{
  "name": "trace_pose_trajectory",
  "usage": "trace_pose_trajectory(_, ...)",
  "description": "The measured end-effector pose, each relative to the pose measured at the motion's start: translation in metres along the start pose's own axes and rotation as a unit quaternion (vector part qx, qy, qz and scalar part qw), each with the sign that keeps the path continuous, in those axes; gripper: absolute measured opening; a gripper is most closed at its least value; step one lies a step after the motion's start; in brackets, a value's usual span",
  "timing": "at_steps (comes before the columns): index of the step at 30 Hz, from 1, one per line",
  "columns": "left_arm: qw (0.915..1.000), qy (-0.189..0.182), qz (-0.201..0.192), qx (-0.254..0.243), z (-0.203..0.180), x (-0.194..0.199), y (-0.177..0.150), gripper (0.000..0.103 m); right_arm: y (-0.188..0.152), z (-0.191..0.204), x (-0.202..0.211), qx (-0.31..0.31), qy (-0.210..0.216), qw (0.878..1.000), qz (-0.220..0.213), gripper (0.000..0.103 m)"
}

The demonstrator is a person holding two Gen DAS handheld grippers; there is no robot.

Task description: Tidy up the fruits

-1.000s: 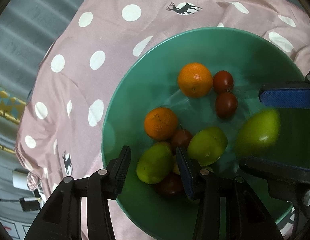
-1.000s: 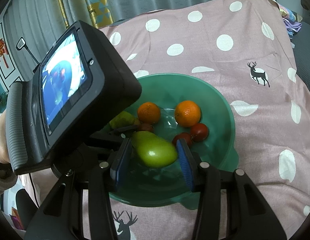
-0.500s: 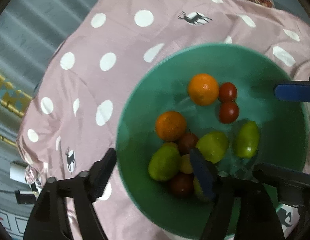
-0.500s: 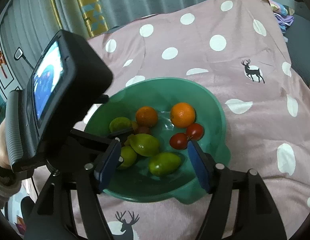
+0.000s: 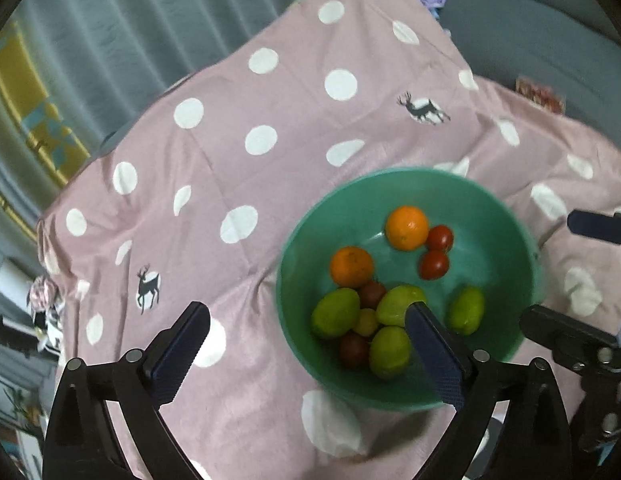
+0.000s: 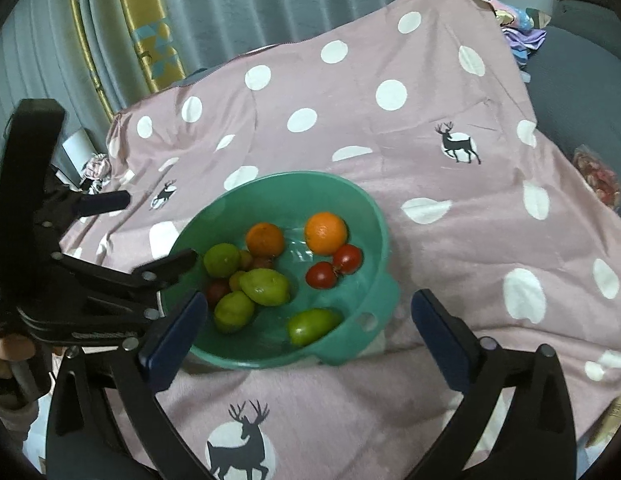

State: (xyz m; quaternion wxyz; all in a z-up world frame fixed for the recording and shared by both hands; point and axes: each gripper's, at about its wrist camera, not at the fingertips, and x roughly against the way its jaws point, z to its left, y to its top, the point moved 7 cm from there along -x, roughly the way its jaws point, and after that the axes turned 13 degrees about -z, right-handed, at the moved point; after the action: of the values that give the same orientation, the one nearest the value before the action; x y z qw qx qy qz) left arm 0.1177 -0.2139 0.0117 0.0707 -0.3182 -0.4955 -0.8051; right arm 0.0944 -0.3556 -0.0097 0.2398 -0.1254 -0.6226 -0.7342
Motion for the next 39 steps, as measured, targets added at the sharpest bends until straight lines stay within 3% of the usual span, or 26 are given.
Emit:
trace_pose_trajectory(7,0.9972,-0.008,-0.027,0.070,0.012,0.029,0.007,0.102,0.000,0.006,0.018,0.019,-0.009,1.000,0.001,0.103)
trace_pose_trajectory(12,0.9957,0.041,-0.027,0.079,0.020,0.042,0.005,0.102,0.001,0.010,0.027,0.029,-0.014,0.999,0.004,0.103)
trace_pose_trajectory(18,0.9916,0.007,-0.031,0.125,0.026,0.054,0.006,0.102,0.003,0.015,0.035,0.035,-0.014,0.999,0.008,0.103)
trace_pose_trajectory(39,0.9898,0.031,-0.031,0.136,0.045,0.072,0.014,0.102,0.029,0.045,0.050,0.063,-0.005,0.998,-0.010,0.103)
